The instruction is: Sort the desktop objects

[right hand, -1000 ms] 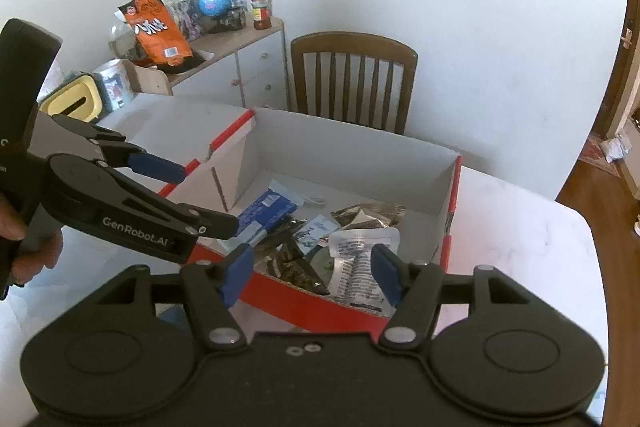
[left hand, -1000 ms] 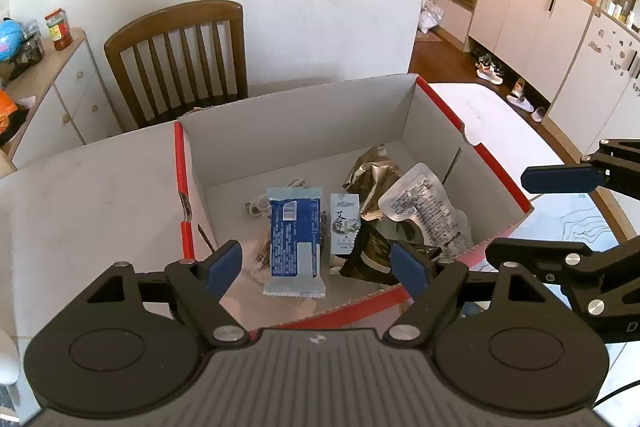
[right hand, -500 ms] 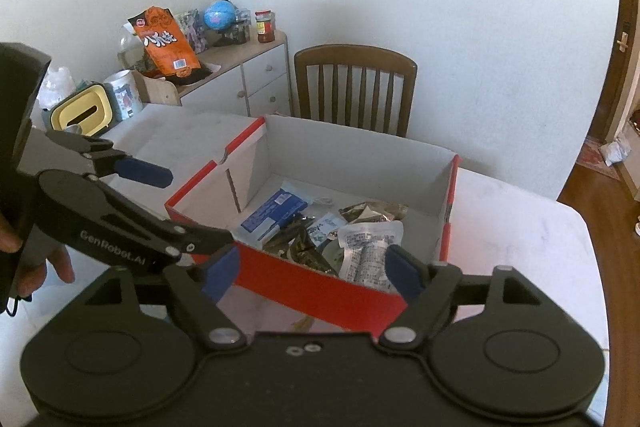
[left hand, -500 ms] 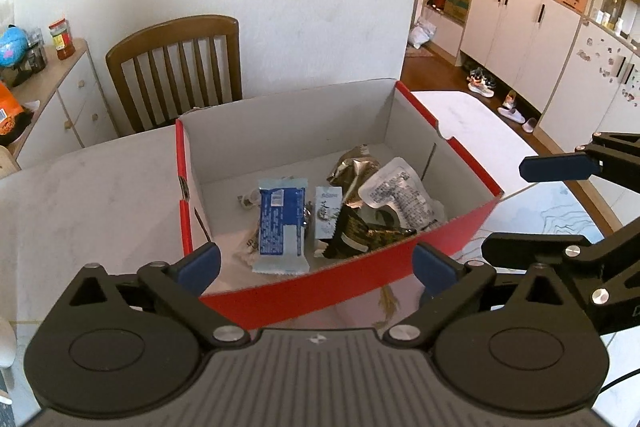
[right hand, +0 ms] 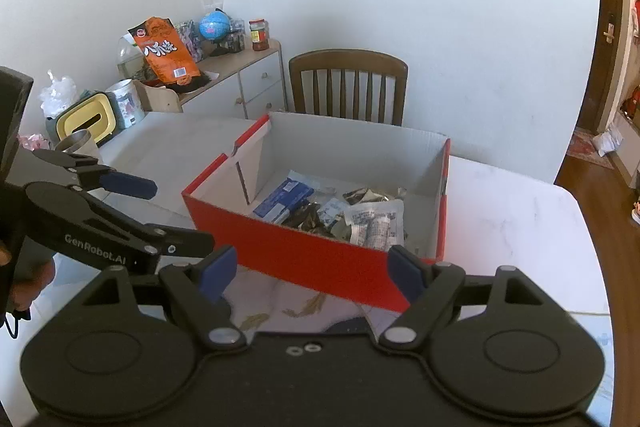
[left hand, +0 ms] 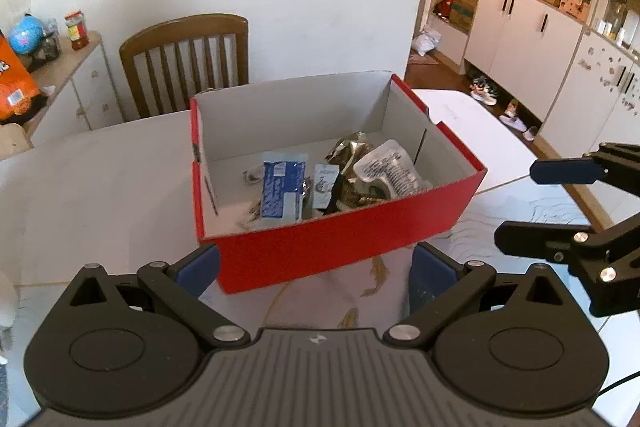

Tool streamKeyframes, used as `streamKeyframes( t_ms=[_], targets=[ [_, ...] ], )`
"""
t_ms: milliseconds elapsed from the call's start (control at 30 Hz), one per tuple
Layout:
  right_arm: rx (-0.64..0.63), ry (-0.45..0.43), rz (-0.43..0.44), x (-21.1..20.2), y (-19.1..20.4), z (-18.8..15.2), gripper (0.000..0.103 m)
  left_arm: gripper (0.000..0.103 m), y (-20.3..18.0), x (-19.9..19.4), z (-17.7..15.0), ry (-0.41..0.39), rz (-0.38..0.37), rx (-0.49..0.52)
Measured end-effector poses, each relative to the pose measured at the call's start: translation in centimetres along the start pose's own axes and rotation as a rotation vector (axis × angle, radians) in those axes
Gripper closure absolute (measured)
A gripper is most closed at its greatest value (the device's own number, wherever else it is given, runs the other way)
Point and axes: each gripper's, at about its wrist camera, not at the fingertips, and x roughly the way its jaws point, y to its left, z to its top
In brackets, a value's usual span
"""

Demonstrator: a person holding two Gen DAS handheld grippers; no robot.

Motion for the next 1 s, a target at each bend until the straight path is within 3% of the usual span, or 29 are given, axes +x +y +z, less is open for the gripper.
streamKeyframes(
  t_ms=[1000],
  targets=[
    [0.031,0.005,0.017,-1.0,-0.6,-1.9,0.021,0.001,-2.2,-0.5,-1.5,0.003,-0.008,0.017]
  ],
)
